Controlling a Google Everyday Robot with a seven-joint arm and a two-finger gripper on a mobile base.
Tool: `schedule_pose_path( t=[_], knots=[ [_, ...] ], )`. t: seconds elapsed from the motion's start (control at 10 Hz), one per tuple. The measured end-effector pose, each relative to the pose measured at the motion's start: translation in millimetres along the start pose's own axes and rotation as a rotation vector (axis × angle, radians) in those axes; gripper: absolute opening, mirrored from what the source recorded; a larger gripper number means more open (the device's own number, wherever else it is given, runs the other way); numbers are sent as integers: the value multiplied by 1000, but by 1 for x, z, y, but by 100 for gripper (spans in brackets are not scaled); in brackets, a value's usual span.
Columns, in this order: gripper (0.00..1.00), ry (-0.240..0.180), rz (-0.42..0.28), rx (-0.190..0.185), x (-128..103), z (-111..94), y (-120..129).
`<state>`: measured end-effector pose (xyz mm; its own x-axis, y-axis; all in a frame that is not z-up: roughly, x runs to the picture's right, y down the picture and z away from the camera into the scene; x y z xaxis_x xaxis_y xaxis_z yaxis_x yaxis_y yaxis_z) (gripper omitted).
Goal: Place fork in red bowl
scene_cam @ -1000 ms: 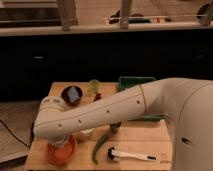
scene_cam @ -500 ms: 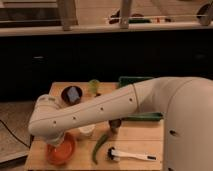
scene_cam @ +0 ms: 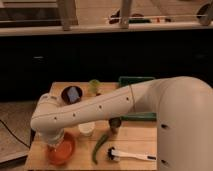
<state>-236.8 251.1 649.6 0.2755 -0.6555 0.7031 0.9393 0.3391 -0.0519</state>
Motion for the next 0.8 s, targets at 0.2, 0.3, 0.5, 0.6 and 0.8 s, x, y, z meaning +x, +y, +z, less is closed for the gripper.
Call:
schedule_pose_path(
  t=[0.2, 0.3, 0.5, 0.6, 0.8],
  knots=[
    [77, -23, 3, 0, 2, 10, 0],
    [80, -30, 4, 1, 3, 12, 0],
    [80, -44, 3, -1, 4, 18, -1],
    [80, -52, 2, -2, 5, 21, -1],
    [80, -54, 4, 3, 6, 21, 1]
  ],
)
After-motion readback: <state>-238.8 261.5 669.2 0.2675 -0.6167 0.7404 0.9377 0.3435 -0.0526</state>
